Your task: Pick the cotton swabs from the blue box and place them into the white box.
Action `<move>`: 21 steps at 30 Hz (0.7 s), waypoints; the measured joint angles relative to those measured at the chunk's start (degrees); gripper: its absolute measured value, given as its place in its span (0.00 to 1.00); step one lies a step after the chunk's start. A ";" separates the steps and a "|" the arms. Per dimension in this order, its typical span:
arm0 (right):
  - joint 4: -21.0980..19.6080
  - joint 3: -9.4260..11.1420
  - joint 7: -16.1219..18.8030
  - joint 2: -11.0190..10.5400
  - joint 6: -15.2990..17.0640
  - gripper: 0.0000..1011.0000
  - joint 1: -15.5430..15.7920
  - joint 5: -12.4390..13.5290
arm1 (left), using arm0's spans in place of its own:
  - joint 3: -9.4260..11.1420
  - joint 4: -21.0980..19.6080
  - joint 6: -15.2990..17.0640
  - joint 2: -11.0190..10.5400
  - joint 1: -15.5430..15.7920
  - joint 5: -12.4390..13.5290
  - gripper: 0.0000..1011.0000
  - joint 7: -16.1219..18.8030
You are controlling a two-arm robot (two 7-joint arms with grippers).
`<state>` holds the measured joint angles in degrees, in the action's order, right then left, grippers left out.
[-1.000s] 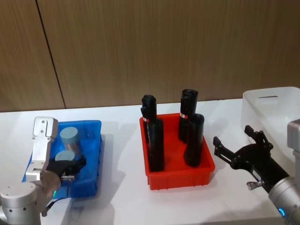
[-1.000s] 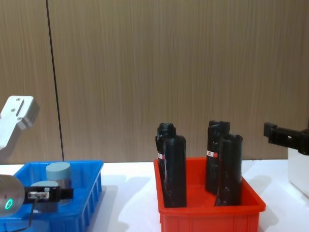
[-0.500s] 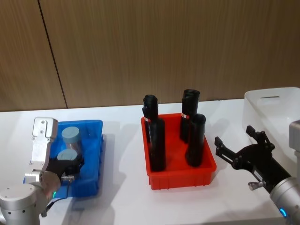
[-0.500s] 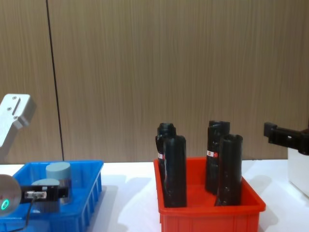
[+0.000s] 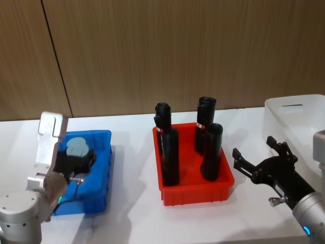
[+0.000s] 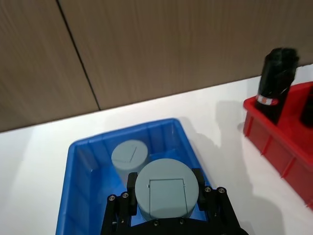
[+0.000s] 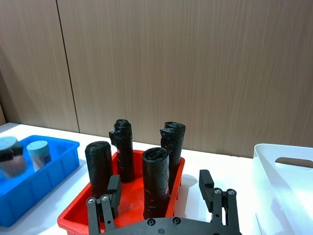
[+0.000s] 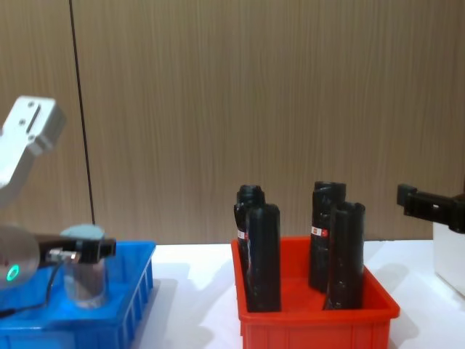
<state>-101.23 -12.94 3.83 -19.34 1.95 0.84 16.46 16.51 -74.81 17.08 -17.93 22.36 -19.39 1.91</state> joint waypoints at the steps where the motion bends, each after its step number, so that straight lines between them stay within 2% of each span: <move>1: 0.00 0.00 0.00 0.00 0.00 0.99 0.00 0.00 | 0.00 -0.36 -0.19 -0.06 -0.02 0.30 0.66 -0.33; 9: 0.00 0.00 0.00 0.00 0.00 0.99 0.00 0.00 | 0.02 -4.43 -1.10 -0.75 -0.14 1.98 0.66 -5.09; 21: 0.00 0.00 0.00 0.00 0.00 0.99 0.00 0.00 | 0.09 -8.07 -1.25 -1.52 -0.03 2.48 0.66 -13.57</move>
<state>-101.23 -12.94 3.82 -19.34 1.95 0.84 16.47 16.60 -82.87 15.83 -19.45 22.34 -16.91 -11.66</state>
